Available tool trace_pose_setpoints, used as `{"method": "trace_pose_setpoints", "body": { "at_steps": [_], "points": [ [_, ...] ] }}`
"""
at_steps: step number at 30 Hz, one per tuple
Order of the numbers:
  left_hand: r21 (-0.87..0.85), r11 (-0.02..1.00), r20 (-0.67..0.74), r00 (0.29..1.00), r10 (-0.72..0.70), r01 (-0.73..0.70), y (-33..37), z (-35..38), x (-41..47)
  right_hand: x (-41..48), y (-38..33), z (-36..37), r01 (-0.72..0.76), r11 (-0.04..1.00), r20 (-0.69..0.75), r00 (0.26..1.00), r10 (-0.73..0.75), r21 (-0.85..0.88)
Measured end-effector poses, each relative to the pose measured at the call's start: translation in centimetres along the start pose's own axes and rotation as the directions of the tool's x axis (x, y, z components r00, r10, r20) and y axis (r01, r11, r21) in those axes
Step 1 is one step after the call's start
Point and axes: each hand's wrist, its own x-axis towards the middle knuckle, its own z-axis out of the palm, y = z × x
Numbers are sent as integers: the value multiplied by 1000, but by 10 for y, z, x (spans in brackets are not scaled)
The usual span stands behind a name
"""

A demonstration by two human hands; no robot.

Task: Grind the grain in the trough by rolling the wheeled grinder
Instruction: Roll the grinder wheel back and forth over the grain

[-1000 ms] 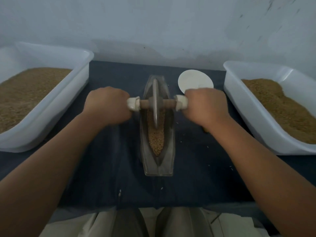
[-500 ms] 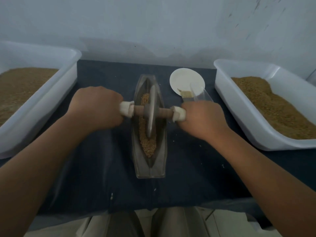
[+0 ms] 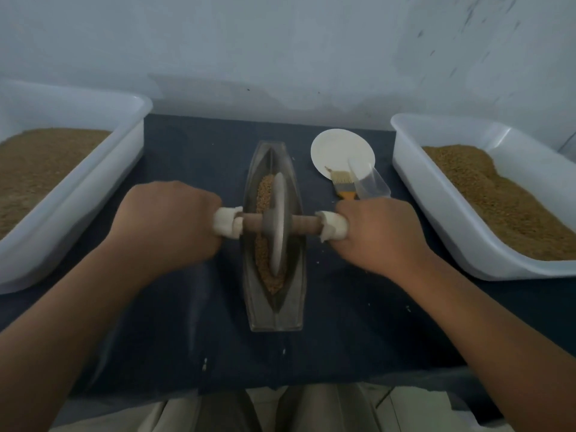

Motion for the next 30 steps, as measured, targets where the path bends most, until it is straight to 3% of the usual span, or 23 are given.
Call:
{"method": "trace_pose_setpoints", "body": {
  "at_steps": [7,11,16,24,27,30],
  "points": [
    [-195,959,129,975,-180,203,1,25,50,81,-4,8,-104,987,34,993,109,-126],
    [-117,982,111,985,-132,145,2,12,30,58,-2,3,-85,991,88,992,95,-108],
    [3,1000,21,1000,11,-11,3,-9,-8,-5,0,-6,-8,999,57,998,5,47],
    [-92,989,84,991,-104,111,5,1,61,68,4,29,-220,976,34,975,220,-6],
    [-92,993,86,994,-71,79,3,0,60,67,5,25,-197,980,87,977,197,-11],
    [-71,997,60,998,0,4,-2,4,30,31,3,14,-85,995,10,996,86,-59]
  ]
}}
